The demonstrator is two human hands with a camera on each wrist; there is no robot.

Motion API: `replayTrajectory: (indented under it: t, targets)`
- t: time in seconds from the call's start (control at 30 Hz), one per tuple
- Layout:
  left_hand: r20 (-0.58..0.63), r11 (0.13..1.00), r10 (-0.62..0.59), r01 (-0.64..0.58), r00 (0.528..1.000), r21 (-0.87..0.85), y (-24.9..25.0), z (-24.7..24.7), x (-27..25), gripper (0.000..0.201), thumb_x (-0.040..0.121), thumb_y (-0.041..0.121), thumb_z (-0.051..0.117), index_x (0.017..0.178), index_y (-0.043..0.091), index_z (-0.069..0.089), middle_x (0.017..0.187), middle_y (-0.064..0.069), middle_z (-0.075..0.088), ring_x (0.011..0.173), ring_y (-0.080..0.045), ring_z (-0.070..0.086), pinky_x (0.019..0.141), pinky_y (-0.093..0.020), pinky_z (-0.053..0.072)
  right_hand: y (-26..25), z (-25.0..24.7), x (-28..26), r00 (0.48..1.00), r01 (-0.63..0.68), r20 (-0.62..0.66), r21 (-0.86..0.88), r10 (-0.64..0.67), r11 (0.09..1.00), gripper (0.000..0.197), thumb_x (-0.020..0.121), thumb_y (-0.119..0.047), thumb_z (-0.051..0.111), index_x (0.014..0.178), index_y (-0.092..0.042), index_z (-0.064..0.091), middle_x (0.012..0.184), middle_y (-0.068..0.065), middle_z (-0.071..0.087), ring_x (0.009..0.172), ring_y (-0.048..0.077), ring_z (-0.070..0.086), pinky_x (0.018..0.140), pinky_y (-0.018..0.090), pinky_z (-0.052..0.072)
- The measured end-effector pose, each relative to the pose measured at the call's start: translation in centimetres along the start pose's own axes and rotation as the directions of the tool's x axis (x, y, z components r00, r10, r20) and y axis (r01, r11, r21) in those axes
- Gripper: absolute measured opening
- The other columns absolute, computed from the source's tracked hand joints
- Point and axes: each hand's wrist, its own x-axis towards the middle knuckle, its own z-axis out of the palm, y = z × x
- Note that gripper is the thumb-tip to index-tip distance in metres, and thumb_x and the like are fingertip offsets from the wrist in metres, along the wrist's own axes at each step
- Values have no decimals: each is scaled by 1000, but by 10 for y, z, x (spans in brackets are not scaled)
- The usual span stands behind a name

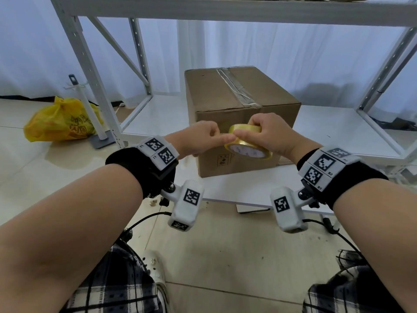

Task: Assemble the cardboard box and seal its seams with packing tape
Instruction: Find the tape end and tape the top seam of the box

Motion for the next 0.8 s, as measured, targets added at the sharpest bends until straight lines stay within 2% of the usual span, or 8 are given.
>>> replayTrajectory:
  t: [0.07, 0.17, 0.3, 0.37, 0.47, 0.57, 0.67, 0.8]
  targets:
    - [9, 998, -5, 4, 1000, 70, -1, -2, 0, 42, 90, 51, 53, 91, 9, 56, 67, 0, 47, 54, -10, 39, 46, -18, 33, -4, -2, -1, 998, -1, 63, -15, 2, 1000, 44, 74, -52, 70, 81, -11, 55, 69, -1, 56, 60, 12, 52, 55, 23, 40]
    - [-78, 998, 52, -50, 996, 33, -4, -12, -2, 32, 91, 36, 59, 86, 5, 68, 67, -1, 48, 60, -8, 41, 58, -21, 35, -12, -5, -3, 962, -73, 269, 105, 42, 992, 42, 76, -40, 74, 100, -15, 52, 89, 3, 64, 76, 18, 63, 66, 29, 52]
    - [-247, 974, 26, 30, 969, 223, -6, -12, 2, 26, 90, 43, 56, 81, 21, 68, 95, -3, 51, 98, -18, 38, 88, -37, 31, -19, -3, -6, 938, -123, 344, 192, 51, 974, 36, 87, -26, 67, 115, -17, 47, 93, 0, 62, 77, 14, 63, 62, 23, 49]
    - [-264, 947, 45, 43, 963, 317, -2, -10, 4, 21, 92, 40, 52, 82, 25, 62, 103, -1, 42, 101, -17, 35, 94, -38, 29, -20, -3, -6, 936, -88, 352, 187, 17, 978, 35, 88, -26, 66, 115, -17, 44, 95, 2, 61, 73, 14, 64, 62, 25, 52]
    - [-241, 977, 121, -72, 963, 203, 10, -5, 6, 23, 96, 28, 50, 81, 13, 60, 100, -2, 40, 86, -10, 43, 82, -24, 39, -22, 2, -5, 926, -5, 378, 38, -10, 999, 36, 89, -29, 64, 114, -16, 42, 99, 3, 60, 77, 16, 65, 63, 27, 54]
    - [-283, 980, 164, -122, 945, 159, 18, 0, 8, 26, 96, 24, 50, 80, 8, 61, 91, 2, 39, 73, -3, 40, 64, -11, 32, -21, 10, -6, 925, 66, 380, -102, -23, 993, 42, 88, -31, 65, 119, -13, 43, 105, 5, 60, 91, 21, 63, 77, 35, 54]
    - [-311, 983, 163, -126, 936, 135, 16, 0, 8, 27, 96, 24, 51, 75, 10, 59, 85, 4, 36, 71, -2, 38, 62, -7, 32, -21, 11, -5, 919, 37, 393, -173, 35, 984, 37, 89, -36, 64, 110, -17, 40, 99, 3, 58, 82, 18, 62, 70, 30, 54]
    - [-359, 986, 161, -136, 920, 92, 17, 0, 8, 27, 95, 23, 53, 71, 13, 58, 82, 6, 36, 71, -3, 40, 65, -10, 35, -18, 12, -5, 932, -9, 346, -266, 104, 964, 50, 84, -50, 64, 114, -14, 46, 97, 0, 58, 78, 14, 60, 69, 29, 52]
